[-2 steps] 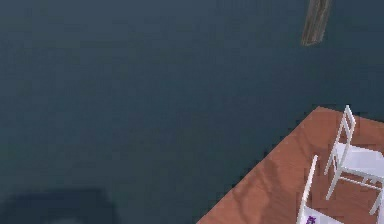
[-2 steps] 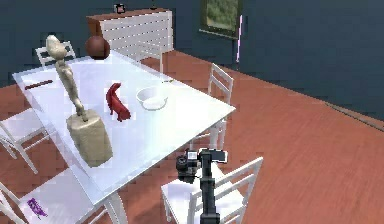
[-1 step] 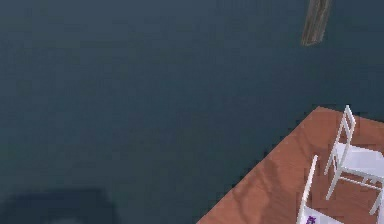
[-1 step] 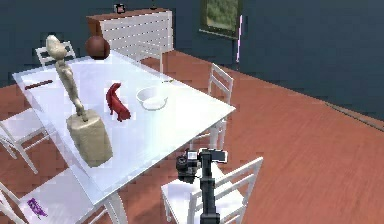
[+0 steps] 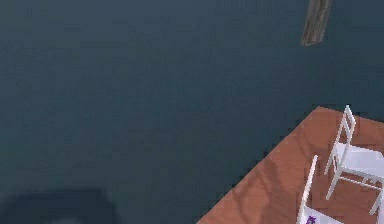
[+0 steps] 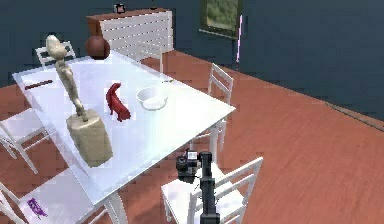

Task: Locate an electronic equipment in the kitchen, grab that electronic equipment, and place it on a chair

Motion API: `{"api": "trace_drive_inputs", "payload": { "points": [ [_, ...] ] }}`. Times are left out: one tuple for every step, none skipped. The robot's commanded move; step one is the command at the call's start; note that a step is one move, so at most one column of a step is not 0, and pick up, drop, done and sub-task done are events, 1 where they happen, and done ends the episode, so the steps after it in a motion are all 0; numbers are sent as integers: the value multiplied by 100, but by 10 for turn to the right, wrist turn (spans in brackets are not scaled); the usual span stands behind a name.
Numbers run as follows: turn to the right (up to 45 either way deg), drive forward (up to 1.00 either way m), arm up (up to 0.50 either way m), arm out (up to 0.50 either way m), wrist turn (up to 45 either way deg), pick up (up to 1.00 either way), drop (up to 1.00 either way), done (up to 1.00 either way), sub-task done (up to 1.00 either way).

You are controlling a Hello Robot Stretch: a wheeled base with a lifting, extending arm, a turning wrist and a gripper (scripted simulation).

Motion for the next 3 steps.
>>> {"api": "trace_drive_inputs", "payload": {
  "points": [
    [0,0,10,0,0,0,0,0,0],
    [0,0,0,-8,0,0,0,0,0],
    [0,0,0,0,0,0,0,100,0]
  ]
}}
